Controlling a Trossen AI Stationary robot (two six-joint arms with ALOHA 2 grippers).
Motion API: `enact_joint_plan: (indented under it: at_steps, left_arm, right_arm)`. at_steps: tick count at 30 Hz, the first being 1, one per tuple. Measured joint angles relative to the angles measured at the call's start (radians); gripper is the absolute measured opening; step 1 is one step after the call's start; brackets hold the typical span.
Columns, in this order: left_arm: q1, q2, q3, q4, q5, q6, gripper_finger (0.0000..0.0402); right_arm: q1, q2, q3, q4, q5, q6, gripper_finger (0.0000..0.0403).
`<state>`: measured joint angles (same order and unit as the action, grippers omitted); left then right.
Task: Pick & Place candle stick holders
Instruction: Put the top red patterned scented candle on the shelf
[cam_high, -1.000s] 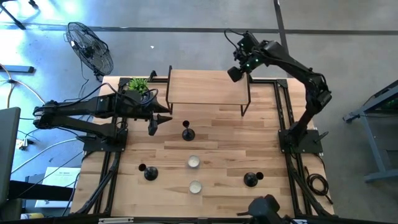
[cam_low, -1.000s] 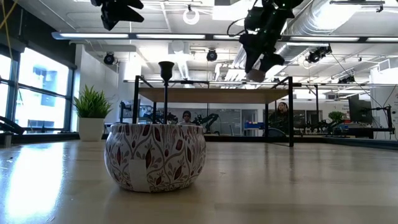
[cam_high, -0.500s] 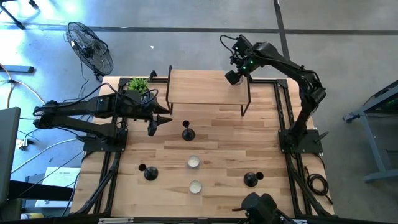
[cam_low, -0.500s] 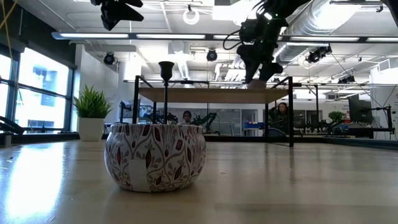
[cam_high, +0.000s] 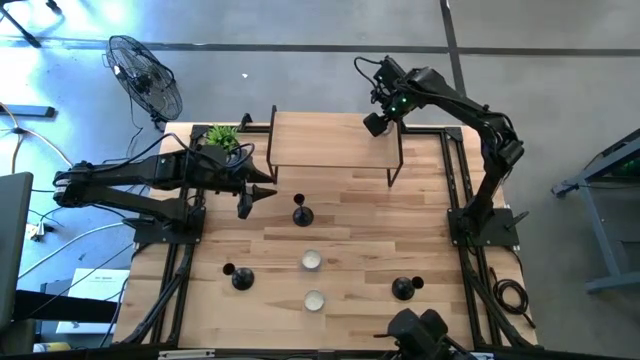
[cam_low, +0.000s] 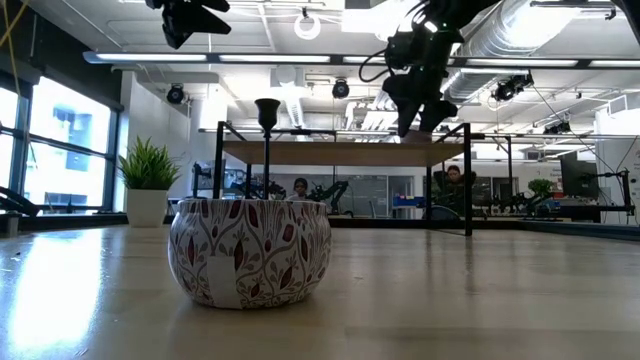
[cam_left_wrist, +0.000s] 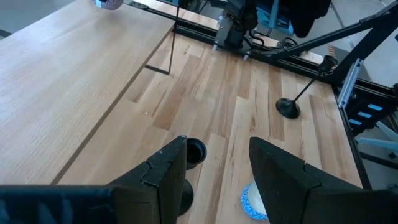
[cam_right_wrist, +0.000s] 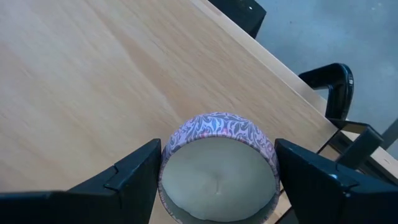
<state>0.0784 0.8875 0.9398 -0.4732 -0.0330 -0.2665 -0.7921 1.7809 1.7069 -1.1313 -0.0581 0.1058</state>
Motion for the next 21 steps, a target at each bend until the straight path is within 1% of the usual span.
enact_joint_plan:
  at_steps: [21]
  left_arm:
    - [0.000, 0.000, 0.000, -0.001, 0.000, 0.000, 0.0173]
  right_arm:
    - [0.001, 0.010, -0.006, -0.018, 0.013, 0.024, 0.0277]
